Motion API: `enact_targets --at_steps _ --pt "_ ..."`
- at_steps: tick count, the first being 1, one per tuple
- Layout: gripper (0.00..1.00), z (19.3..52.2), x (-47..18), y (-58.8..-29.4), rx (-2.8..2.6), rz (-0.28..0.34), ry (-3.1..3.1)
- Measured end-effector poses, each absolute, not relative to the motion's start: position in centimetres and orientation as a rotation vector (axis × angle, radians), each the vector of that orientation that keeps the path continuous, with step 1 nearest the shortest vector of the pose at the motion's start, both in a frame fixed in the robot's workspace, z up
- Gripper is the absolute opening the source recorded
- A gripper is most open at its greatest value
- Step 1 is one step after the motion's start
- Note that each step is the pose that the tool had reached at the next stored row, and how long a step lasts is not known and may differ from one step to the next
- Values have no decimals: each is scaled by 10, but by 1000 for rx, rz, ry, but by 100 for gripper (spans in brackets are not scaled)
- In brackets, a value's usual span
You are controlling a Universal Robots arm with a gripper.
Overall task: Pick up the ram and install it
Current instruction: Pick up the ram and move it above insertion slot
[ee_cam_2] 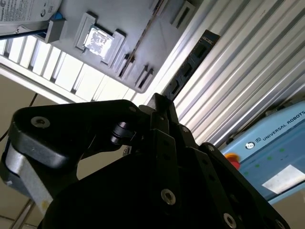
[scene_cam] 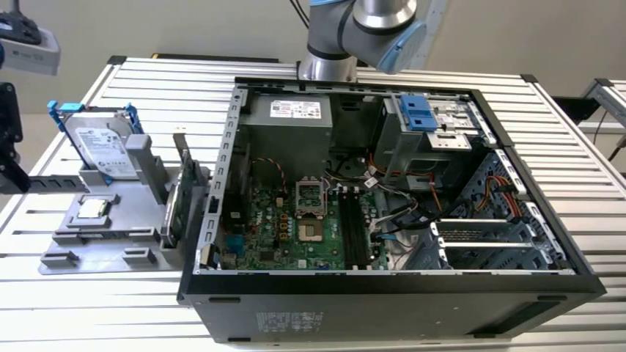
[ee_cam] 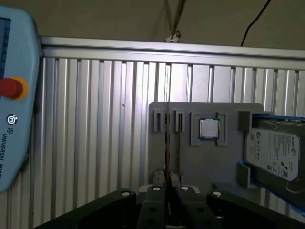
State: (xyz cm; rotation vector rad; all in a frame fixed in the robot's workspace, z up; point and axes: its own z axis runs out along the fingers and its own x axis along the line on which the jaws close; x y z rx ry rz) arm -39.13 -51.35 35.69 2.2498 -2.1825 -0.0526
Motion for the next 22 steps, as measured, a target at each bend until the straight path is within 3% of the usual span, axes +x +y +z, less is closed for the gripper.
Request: enact_targets --at_steps 22 --pt "0 369 -391 -514 2249 -52 -2183"
